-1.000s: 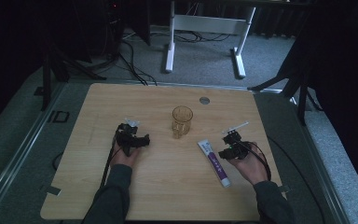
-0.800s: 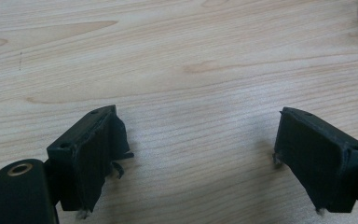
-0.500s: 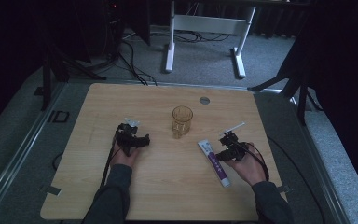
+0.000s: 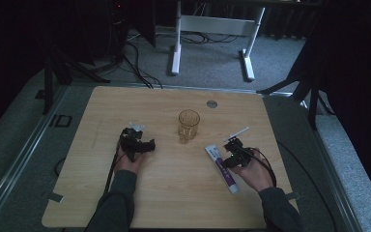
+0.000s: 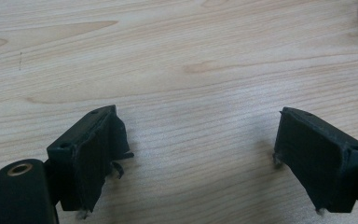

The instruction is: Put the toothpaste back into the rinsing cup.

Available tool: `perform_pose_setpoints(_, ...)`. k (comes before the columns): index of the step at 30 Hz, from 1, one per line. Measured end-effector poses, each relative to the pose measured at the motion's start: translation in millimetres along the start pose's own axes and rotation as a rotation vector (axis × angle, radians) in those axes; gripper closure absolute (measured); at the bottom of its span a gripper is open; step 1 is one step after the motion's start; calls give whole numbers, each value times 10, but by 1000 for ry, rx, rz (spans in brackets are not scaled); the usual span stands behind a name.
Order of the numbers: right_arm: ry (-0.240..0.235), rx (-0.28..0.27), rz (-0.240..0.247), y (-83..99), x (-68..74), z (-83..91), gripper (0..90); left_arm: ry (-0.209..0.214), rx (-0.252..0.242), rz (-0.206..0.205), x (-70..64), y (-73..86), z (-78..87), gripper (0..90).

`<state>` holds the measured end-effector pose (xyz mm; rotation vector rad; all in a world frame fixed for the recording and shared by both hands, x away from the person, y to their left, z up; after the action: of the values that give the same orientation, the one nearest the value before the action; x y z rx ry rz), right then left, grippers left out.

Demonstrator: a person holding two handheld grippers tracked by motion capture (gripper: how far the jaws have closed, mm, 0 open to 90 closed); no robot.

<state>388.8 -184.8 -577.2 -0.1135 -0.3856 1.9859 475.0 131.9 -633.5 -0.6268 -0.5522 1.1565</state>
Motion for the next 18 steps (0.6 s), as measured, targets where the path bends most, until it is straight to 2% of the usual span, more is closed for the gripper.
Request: perform_pose_setpoints(18, -12, 56, 22, 17, 98, -139, 659, 0, 0, 1, -1, 0, 0, 138)
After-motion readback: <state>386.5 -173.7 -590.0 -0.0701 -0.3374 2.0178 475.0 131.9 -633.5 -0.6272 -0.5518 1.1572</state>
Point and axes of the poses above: each handheld gripper's, and its own axes: z roughly backward along the jaws, y roughly out of its underside, x roughly to its left, the point moved 10 cm from there along -z, roughly forward along the jaws, and after that the axes turned 7 degrees about -z, right-handed, at the moved point
